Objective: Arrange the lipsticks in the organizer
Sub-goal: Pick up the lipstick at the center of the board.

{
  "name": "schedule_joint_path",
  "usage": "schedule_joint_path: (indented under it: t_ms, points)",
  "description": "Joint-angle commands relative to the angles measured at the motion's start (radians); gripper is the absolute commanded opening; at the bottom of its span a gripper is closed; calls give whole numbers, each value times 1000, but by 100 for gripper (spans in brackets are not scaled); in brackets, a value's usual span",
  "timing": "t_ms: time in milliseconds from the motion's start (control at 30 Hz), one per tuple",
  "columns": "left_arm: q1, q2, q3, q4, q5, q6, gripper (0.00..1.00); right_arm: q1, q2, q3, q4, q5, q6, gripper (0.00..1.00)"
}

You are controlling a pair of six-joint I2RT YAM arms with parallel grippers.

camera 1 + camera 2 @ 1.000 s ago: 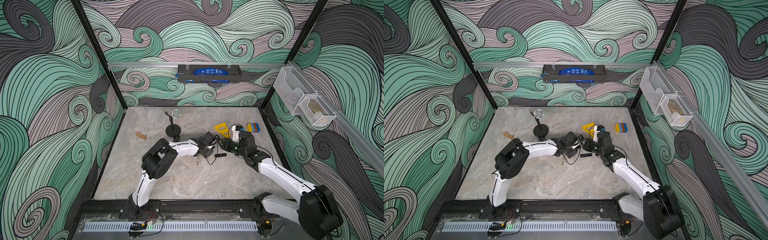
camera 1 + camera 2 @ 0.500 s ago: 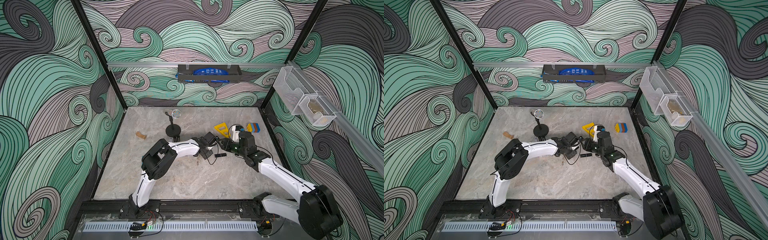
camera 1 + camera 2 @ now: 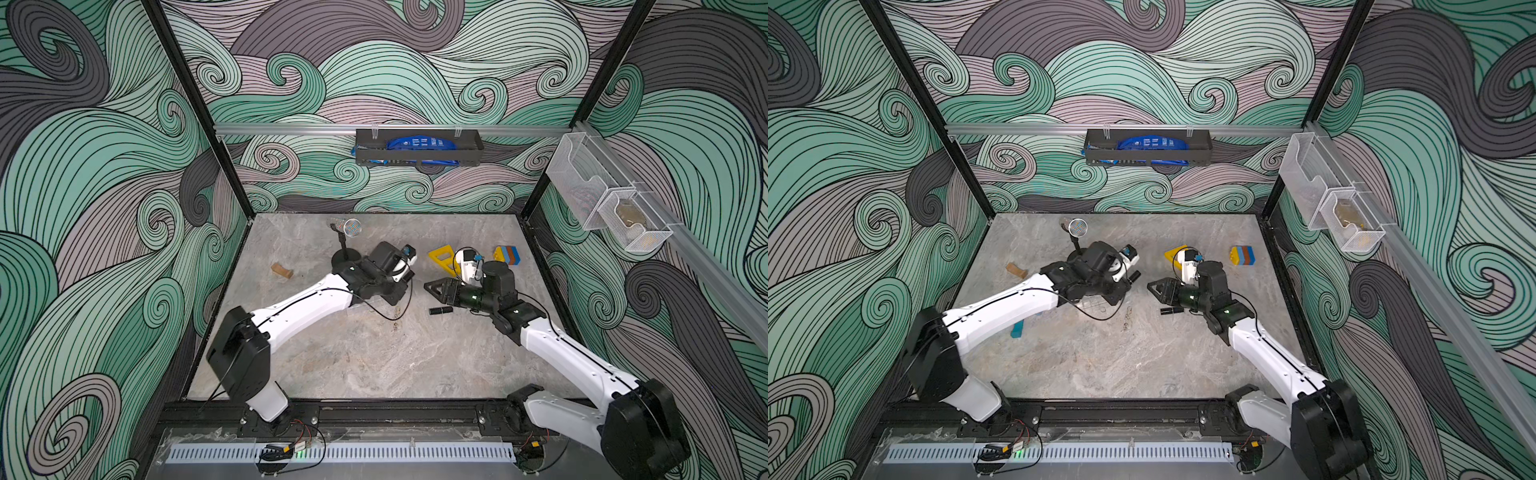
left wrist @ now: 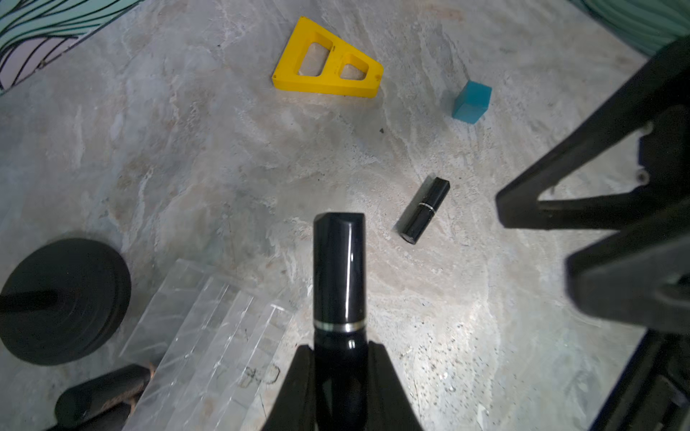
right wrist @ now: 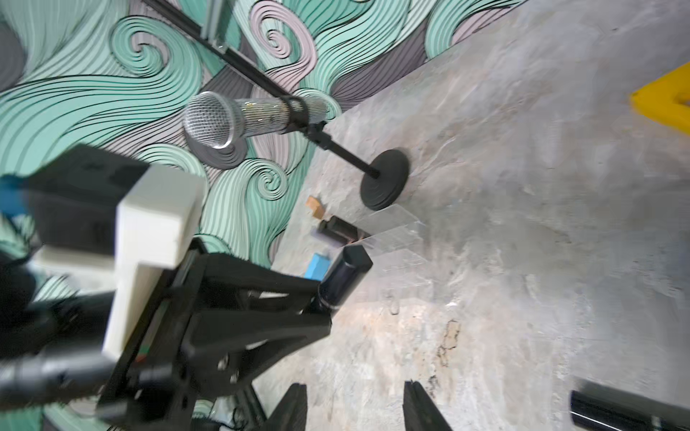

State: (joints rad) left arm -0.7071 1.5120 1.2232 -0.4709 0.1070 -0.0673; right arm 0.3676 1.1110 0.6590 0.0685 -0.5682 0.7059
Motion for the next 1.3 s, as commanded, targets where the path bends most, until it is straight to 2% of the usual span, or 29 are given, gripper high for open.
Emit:
schedule_joint_path:
  t_ms: [0, 167, 467, 767, 967, 1267]
  points:
    - [103, -127, -118, 120, 338, -165, 7, -6, -15, 39, 99, -181, 62, 51]
    - [182, -275, -303, 483, 591, -351, 8, 7, 42, 97, 156, -278, 119, 54]
    - [226, -237, -336, 678, 876, -526, 8, 77, 105, 182, 158, -273, 123, 54]
    - [227, -200, -383, 833, 946, -607, 8, 82, 118, 178, 242, -301, 199, 48]
    - [226, -201, -393, 836, 950, -605, 8, 84, 127, 182, 259, -308, 206, 41]
    - [226, -198, -400, 842, 953, -603, 8, 90, 150, 175, 306, -316, 239, 38]
